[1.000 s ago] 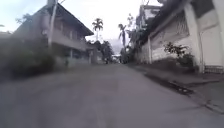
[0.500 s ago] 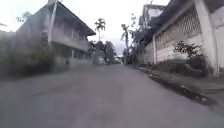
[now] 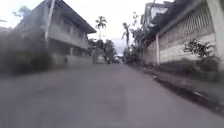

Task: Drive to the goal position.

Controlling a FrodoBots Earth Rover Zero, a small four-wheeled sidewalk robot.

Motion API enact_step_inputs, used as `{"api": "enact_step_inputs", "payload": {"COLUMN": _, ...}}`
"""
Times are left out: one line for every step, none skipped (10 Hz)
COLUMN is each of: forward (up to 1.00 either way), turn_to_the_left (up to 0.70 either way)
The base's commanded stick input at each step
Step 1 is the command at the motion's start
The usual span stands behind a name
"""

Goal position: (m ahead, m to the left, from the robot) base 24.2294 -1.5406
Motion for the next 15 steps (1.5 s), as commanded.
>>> {"api": "enact_step_inputs", "payload": {"forward": 1.00, "turn_to_the_left": 0.00}}
{"api": "enact_step_inputs", "payload": {"forward": 1.00, "turn_to_the_left": 0.00}}
{"api": "enact_step_inputs", "payload": {"forward": 1.00, "turn_to_the_left": 0.00}}
{"api": "enact_step_inputs", "payload": {"forward": 1.00, "turn_to_the_left": 0.00}}
{"api": "enact_step_inputs", "payload": {"forward": 1.00, "turn_to_the_left": 0.00}}
{"api": "enact_step_inputs", "payload": {"forward": 1.00, "turn_to_the_left": 0.00}}
{"api": "enact_step_inputs", "payload": {"forward": 1.00, "turn_to_the_left": 0.00}}
{"api": "enact_step_inputs", "payload": {"forward": 1.00, "turn_to_the_left": 0.00}}
{"api": "enact_step_inputs", "payload": {"forward": 1.00, "turn_to_the_left": 0.00}}
{"api": "enact_step_inputs", "payload": {"forward": 1.00, "turn_to_the_left": 0.00}}
{"api": "enact_step_inputs", "payload": {"forward": 1.00, "turn_to_the_left": 0.00}}
{"api": "enact_step_inputs", "payload": {"forward": 1.00, "turn_to_the_left": 0.00}}
{"api": "enact_step_inputs", "payload": {"forward": 1.00, "turn_to_the_left": 0.00}}
{"api": "enact_step_inputs", "payload": {"forward": 1.00, "turn_to_the_left": 0.00}}
{"api": "enact_step_inputs", "payload": {"forward": 1.00, "turn_to_the_left": 0.00}}
